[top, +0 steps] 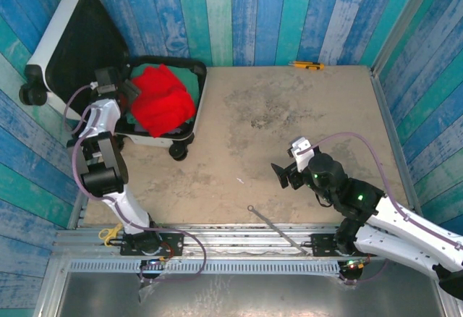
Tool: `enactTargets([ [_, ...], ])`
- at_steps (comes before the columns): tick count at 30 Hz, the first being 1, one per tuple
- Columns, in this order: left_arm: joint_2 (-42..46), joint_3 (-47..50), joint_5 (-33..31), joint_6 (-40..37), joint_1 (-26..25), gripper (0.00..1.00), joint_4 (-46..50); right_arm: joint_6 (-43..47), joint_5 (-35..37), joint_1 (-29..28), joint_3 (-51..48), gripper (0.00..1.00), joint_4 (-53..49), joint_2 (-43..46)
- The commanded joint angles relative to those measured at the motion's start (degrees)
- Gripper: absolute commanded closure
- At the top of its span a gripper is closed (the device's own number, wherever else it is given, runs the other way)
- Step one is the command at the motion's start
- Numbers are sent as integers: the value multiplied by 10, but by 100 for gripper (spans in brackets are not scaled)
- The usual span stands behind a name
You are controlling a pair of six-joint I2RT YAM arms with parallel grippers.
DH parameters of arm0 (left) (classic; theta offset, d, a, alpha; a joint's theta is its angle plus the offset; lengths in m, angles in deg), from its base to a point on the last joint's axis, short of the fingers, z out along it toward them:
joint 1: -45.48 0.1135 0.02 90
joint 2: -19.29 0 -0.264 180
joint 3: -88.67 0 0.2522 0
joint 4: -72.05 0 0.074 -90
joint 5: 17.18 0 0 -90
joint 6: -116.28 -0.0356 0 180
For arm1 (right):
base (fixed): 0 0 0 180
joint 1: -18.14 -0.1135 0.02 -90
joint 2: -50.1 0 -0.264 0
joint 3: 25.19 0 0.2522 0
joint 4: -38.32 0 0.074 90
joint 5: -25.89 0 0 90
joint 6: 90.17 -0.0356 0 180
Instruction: Pack the luggage
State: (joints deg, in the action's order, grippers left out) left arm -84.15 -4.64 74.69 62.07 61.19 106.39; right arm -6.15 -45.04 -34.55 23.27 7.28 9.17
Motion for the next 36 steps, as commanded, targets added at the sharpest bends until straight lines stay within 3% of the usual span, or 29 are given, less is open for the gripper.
enactTargets([
  [1, -30, -10, 12, -4, 10, 24, -24, 5, 8, 3, -10, 0, -3, -3],
  [7, -67, -40, 68, 6, 13, 62, -50, 4, 12, 3, -8, 0, -12, 2],
  [13, -89, -69, 126, -10, 12, 87, -71, -1, 15, 3, -8, 0, -12, 7],
  [16, -98, -88, 151, -27, 13, 94, -77, 0, 17, 3, -6, 0, -10, 4],
  [22, -112, -154, 162, -77, 12, 98, -75, 4, 18, 3, 4, 0, -13, -9],
  [32, -120, -209, 184, -242, -30, 95, -122, 8, 27, 3, 14, 0, -6, -36],
  [36, -141, -227, 162, -297, -49, 92, -136, 12, 28, 3, 22, 0, -8, -54],
])
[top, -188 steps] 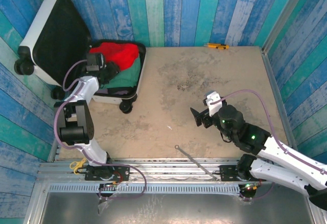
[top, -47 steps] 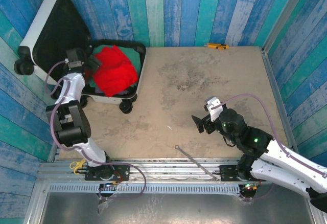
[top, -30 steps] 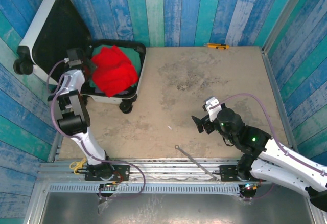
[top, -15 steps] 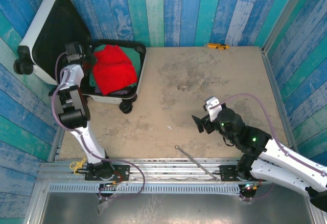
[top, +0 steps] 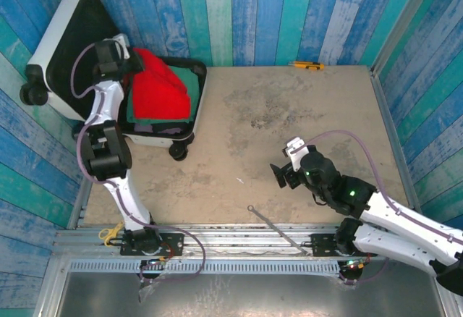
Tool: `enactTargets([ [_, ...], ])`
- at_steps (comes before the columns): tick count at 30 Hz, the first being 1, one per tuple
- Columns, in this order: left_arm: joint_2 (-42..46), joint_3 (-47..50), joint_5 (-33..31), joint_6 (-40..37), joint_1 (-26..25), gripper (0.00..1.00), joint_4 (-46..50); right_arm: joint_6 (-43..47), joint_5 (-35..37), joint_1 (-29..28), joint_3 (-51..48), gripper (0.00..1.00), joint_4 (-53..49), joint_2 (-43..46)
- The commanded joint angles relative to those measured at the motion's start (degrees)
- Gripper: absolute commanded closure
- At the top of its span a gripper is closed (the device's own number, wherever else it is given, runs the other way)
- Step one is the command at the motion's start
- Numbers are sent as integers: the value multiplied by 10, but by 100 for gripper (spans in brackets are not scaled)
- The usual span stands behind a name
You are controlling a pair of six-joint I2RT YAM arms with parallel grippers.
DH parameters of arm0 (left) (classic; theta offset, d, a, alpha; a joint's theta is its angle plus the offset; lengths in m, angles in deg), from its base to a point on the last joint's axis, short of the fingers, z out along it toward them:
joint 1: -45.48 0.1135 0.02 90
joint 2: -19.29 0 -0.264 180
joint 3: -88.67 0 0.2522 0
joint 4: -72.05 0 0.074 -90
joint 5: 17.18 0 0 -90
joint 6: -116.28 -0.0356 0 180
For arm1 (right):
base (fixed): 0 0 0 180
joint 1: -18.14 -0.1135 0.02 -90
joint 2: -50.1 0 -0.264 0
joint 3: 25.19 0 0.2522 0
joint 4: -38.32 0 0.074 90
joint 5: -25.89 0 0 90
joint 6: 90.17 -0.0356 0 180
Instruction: Pack the luggage
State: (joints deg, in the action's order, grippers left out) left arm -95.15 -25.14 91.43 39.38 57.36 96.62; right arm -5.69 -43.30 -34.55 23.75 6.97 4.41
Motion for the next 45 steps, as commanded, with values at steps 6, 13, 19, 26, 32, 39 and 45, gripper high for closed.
enactTargets([
  [6, -88, -84, -67, -91, -9, 78, -18, 11, 16, 3, 25, 0, -10, -25],
  [13, -85, -101, -259, -39, -6, 35, 40, 10, 17, 4, 31, 0, -7, -38],
  [19, 22, 11, -324, 34, -2, 6, -6, 16, 17, 3, 33, 0, -7, -34],
  [26, 79, 26, -150, 66, -19, 5, -31, 15, 13, 3, 35, 0, -8, -29],
  [32, 43, -100, -176, 4, -119, 5, 80, 7, 7, 3, 30, 0, -7, -21],
  [39, -170, -449, -361, -9, -212, 2, 375, 4, 10, 3, 20, 0, -12, -3],
  [45, -214, -425, -473, 0, -225, 8, 384, 2, 15, 4, 9, 0, -28, 21],
])
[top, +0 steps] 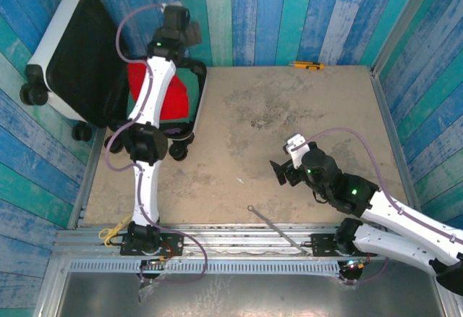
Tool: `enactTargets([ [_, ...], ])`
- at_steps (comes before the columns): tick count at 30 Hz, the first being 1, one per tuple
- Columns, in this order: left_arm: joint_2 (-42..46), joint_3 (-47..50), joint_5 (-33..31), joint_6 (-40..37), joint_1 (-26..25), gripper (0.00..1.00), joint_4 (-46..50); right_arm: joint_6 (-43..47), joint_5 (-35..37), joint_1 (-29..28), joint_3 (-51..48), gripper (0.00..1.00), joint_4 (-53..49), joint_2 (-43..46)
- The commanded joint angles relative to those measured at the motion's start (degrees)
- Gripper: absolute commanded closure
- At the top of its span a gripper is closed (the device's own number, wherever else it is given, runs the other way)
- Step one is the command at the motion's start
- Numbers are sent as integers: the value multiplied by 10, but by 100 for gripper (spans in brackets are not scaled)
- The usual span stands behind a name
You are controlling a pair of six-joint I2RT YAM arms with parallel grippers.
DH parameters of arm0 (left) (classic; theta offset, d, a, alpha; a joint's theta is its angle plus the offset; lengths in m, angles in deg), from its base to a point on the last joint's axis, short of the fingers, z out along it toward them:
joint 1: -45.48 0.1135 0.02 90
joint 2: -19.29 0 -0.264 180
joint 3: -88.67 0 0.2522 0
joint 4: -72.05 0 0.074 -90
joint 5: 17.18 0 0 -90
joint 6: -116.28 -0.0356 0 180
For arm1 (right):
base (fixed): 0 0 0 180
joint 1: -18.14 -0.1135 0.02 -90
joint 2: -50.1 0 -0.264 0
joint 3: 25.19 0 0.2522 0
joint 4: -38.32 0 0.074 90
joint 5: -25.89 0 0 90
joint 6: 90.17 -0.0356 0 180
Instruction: Pack the luggage
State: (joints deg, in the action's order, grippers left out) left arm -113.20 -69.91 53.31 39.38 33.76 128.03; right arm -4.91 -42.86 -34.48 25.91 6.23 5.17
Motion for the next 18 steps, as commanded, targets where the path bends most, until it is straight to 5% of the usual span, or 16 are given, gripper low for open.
enactTargets([
  [1, -35, 32, -97, 1, 10, 8, 67, -6, 11, 2, -14, 0, -20, 16],
  [8, -88, 10, -114, -16, 11, 11, 80, -9, 7, 3, -15, 0, -12, 1],
  [13, -114, 12, -183, -15, 12, 16, 88, -7, 8, 3, -15, 0, -12, -7],
  [18, -128, 9, -170, -6, 25, 23, 94, -5, 11, 3, -17, 0, -11, -5],
])
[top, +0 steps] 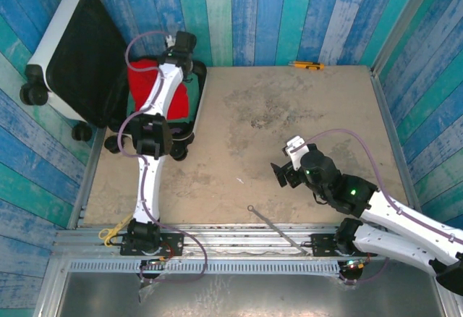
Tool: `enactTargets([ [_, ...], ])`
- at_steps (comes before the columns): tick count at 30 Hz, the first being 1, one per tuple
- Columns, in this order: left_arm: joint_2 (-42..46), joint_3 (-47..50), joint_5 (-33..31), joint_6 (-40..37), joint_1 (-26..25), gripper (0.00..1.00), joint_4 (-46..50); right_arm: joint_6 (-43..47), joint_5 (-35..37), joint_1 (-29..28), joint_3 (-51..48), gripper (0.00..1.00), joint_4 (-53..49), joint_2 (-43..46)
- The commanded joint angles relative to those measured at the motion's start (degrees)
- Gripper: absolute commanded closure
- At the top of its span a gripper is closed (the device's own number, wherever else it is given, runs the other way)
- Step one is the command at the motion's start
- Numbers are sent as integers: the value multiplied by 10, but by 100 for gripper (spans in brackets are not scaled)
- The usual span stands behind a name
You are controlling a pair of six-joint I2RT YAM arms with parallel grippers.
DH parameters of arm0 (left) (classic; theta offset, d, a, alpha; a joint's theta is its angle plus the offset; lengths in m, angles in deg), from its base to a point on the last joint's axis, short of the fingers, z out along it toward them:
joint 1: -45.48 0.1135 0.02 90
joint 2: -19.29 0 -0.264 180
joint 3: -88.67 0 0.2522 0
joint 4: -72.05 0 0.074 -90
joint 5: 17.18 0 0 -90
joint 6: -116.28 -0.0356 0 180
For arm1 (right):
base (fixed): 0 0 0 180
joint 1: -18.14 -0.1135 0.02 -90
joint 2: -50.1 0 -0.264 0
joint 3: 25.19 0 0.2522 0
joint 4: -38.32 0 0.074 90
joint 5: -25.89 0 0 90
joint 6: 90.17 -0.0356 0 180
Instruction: Pack the luggage
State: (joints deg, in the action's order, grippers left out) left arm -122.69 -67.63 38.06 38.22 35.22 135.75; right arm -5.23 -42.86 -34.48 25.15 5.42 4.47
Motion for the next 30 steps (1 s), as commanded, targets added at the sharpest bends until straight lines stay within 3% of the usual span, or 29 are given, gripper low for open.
enactTargets([
  [1, -36, -13, -9, 9, 14, 25, 19, -1, 11, 4, -11, 0, -1, 2],
  [6, -53, -20, 9, 15, 25, 36, 31, -1, 10, 4, -12, 0, 4, -8],
  [10, -62, -22, 26, 23, 33, 62, 39, 0, 9, 3, -12, 0, 4, -9],
  [12, -62, -19, 33, 25, 35, 67, 38, 1, 11, 4, -14, 0, 4, -6],
  [18, -21, 18, 49, 27, 36, 99, 3, -2, 12, 4, -18, 0, 3, 5],
  [30, 228, 362, 149, 9, 36, 100, -304, -7, 12, 3, -25, 0, 2, 25],
])
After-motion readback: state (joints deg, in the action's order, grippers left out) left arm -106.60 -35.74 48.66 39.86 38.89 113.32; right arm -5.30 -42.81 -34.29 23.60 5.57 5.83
